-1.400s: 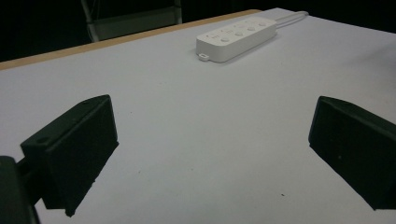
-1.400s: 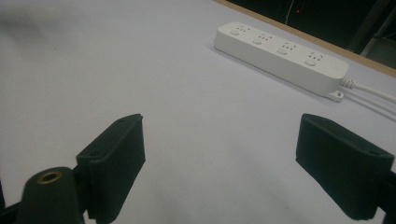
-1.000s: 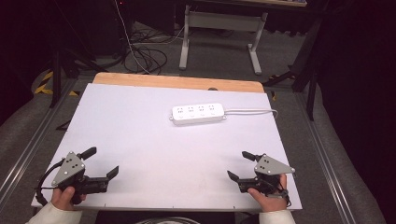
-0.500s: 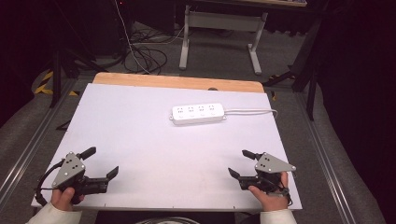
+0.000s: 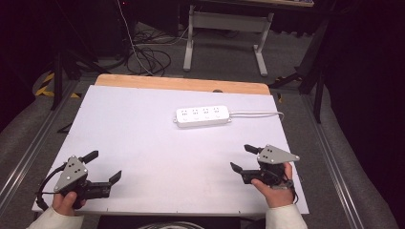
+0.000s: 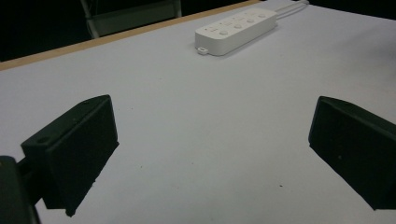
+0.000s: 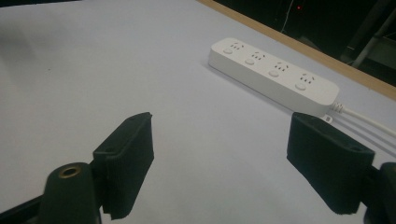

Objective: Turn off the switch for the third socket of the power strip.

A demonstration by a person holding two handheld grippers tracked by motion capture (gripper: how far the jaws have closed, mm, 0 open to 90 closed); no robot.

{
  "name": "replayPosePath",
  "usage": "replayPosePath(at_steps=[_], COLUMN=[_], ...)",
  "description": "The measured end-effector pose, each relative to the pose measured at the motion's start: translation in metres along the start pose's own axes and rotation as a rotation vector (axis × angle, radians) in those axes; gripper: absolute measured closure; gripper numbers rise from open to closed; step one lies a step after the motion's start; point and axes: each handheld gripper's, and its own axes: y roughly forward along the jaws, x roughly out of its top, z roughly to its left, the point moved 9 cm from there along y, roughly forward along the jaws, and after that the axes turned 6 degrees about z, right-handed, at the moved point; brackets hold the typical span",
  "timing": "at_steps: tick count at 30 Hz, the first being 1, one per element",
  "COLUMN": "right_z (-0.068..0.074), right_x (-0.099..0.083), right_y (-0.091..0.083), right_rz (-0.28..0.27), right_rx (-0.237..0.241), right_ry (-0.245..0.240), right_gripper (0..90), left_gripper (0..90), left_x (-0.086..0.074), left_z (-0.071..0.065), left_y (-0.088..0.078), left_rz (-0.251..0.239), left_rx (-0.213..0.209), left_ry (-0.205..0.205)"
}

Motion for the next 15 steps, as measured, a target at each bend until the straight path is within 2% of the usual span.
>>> replayPosePath(at_steps=[15], right_z=[-0.012], right_x=[0.044], right_y=[0.005], right_rz=[0.001], right_rx=[0.016], right_ry=[-0.019], right_gripper=[25.2], left_gripper=[1.7], left_x=[-0.001], left_z=[0.001], left_y=[0.0], left_rz=[0.007], left_rx=[0.006], left_ry=[0.004])
